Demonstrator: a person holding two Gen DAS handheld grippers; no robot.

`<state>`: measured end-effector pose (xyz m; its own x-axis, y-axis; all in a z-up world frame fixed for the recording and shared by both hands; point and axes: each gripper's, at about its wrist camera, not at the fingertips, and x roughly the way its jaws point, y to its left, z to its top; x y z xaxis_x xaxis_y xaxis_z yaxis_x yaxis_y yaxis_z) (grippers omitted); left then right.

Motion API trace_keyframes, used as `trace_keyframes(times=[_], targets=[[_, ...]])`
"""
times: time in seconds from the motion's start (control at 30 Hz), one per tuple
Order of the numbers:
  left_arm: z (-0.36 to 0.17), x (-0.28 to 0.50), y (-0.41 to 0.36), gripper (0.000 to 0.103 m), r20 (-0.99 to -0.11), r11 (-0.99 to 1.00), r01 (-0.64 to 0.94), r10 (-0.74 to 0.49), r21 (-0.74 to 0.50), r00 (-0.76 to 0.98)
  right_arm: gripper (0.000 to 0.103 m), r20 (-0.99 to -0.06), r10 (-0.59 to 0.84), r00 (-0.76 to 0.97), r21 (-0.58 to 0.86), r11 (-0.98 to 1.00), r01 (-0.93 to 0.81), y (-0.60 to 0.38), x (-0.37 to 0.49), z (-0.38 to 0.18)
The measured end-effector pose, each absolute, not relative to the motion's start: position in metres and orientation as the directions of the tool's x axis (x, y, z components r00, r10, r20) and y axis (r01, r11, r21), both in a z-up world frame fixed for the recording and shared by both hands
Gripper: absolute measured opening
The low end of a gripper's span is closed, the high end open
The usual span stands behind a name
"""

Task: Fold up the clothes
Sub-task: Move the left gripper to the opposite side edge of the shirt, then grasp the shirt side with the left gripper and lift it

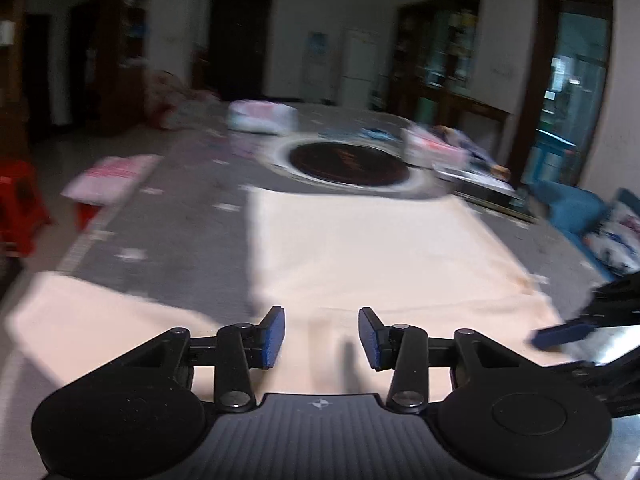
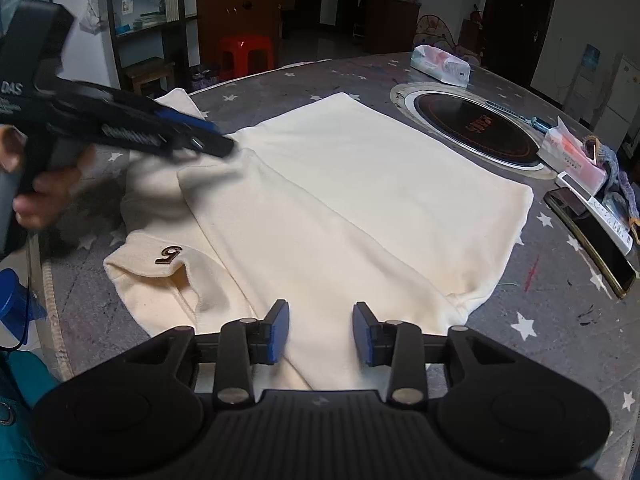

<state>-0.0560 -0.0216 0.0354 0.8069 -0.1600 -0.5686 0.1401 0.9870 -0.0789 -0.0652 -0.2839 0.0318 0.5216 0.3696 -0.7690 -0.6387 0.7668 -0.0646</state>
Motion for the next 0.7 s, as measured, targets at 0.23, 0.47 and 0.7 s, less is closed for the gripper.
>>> trace_keyframes(times=[0.23, 0.47, 0.7], targets=[[0.031, -0.052, 0.068, 0.063, -0.581, 0.973, -0.230, 0.168, -0.035, 0.796, 0.041, -0.769, 0.351, 0.535, -0.078, 0.778, -0.623, -0.281, -0.067, 0.032], [0.018, -0.037, 0.135, 0.061, -0.648, 0.906, -0.401, 0.226, -0.134, 0.727, 0.041, -0.766, 0.342, 0.543, -0.078, 0.790, -0.608, -0.280, -0.069, 0.033], [0.009, -0.031, 0.154, 0.055, -0.657, 0.882, -0.399, 0.147, -0.251, 0.739, 0.041, -0.762, 0.340, 0.551, -0.080, 0.795, -0.602, -0.278, -0.074, 0.035]])
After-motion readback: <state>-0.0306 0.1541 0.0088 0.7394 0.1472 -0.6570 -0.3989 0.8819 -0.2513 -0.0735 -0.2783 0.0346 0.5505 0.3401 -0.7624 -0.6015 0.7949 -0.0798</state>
